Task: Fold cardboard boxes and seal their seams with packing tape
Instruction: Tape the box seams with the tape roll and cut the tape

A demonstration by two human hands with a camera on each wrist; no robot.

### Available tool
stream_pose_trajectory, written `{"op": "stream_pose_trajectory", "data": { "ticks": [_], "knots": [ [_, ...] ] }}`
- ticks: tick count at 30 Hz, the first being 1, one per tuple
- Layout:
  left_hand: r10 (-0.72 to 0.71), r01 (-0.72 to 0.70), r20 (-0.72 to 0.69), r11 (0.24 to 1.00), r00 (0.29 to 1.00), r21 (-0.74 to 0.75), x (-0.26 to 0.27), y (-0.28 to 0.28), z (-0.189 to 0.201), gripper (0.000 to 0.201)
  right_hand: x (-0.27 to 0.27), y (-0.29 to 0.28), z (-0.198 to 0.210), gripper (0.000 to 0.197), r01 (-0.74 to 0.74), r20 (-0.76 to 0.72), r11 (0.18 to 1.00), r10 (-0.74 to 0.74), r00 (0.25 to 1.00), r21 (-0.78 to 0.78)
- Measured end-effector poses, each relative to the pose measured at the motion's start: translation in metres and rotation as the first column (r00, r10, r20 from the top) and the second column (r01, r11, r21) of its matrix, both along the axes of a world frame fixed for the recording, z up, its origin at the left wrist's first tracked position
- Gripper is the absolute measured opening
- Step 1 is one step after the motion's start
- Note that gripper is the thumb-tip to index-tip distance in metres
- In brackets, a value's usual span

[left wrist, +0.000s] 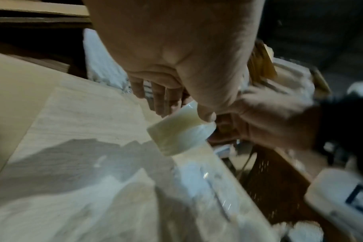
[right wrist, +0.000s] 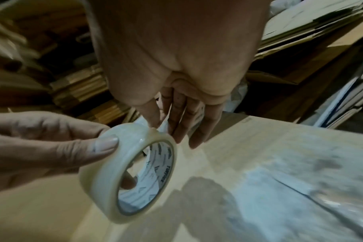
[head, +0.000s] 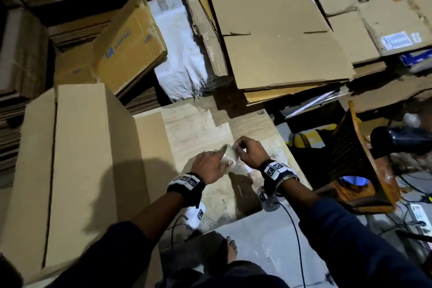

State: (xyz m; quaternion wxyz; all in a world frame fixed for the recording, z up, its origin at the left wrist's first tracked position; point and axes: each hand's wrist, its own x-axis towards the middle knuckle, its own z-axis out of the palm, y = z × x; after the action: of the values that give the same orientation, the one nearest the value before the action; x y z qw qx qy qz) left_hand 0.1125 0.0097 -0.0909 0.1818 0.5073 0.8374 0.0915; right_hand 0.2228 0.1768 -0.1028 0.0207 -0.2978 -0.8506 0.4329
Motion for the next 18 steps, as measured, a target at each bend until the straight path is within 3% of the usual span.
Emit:
{"op": "stream_pose_trajectory", "data": {
  "ticks": [2,4,6,9,13,16,18],
  "knots": [
    [0.112,-0.131,0.173,0.986,0.979,0.102,-0.017,-0.013,0.022,0.059,-0.023,-0.005,0.022,0.002,0.034,-0.095,0.988,-0.049,0.994,-0.149],
    [0.214,-0.310,0.379,0.926,0.900,0.213,-0.034,-0.028,0.044,0.050,-0.048,-0.014,0.046,0.017,0.081,-0.143,0.914,-0.149,0.979,-0.398],
    [0.272,-0.448,0.491,0.847,0.828,0.286,-0.051,-0.047,0.065,0.034,-0.072,-0.032,0.074,0.030,0.038,-0.152,0.825,-0.149,0.977,-0.563],
    [0.298,-0.556,0.560,0.744,0.773,0.371,-0.076,-0.081,0.093,0.047,-0.106,-0.063,0.107,0.028,-0.092,-0.234,0.793,-0.065,0.970,-0.602],
    [0.237,-0.643,0.659,0.597,0.713,0.481,-0.102,-0.142,0.136,0.006,-0.157,-0.120,0.153,0.026,-0.162,-0.323,0.775,-0.057,0.945,-0.611],
    [0.220,-0.693,0.706,0.522,0.673,0.497,-0.114,-0.188,0.164,0.007,-0.188,-0.162,0.181,0.026,-0.206,-0.352,0.769,-0.026,0.936,-0.605],
    [0.226,-0.709,0.713,0.491,0.664,0.505,-0.124,-0.219,0.174,0.022,-0.206,-0.193,0.196,0.025,-0.223,-0.364,0.766,-0.016,0.931,-0.603]
  ]
}}
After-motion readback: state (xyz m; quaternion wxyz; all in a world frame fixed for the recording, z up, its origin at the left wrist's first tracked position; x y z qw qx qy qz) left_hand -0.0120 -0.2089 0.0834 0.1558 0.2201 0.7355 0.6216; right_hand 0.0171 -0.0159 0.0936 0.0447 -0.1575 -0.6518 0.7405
